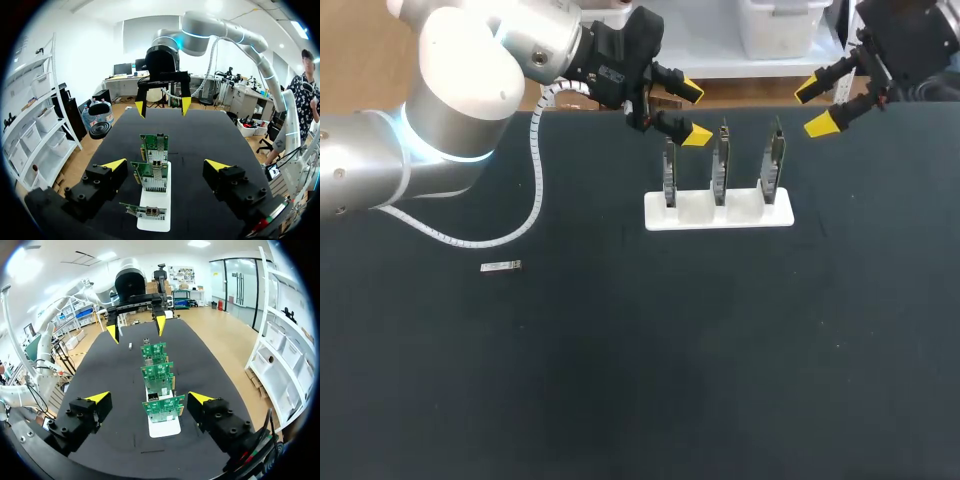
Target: Pick up the optical module with the left hand, and insert it into the network port with the right hand.
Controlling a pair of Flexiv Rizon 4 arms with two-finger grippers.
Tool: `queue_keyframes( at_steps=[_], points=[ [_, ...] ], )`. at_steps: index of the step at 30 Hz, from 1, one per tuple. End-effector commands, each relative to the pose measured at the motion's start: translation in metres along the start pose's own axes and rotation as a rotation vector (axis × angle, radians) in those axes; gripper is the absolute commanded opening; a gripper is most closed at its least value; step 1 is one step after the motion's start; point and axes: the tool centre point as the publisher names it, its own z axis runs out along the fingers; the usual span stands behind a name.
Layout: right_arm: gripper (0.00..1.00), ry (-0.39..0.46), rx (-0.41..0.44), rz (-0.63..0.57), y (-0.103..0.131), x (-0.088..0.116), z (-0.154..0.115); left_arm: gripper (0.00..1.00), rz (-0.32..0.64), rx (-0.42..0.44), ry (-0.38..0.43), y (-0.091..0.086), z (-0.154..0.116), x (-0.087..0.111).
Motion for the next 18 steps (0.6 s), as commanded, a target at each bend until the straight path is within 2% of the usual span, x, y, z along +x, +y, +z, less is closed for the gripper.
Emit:
queue_keyframes(
  at_steps=[1, 4, 7, 11, 13, 18],
  points=[
    [1.00, 0.000, 0.004, -0.001, 0.001, 0.000, 0.000, 1.00, -0.002, 0.003, 0.006, 0.002, 0.000, -0.001],
    [1.00, 0.000, 0.004, -0.001, 0.001, 0.000, 0.000, 1.00, 0.008, -0.004, 0.006, 0.002, -0.001, -0.003],
    [1.00, 0.000, 0.004, -0.001, 0.001, 0.000, 0.000, 1.00, 0.038, -0.046, 0.010, 0.005, -0.008, -0.012],
    [1.00, 0.000, 0.004, -0.001, 0.001, 0.000, 0.000, 1.00, 0.068, -0.107, 0.003, 0.010, -0.032, -0.025],
    [1.00, 0.000, 0.004, -0.001, 0.001, 0.000, 0.000, 1.00, 0.087, -0.148, 0.029, 0.011, -0.044, -0.030],
    [1.00, 0.000, 0.004, -0.001, 0.001, 0.000, 0.000, 1.00, 0.106, -0.239, 0.078, 0.010, -0.077, -0.021]
  ],
)
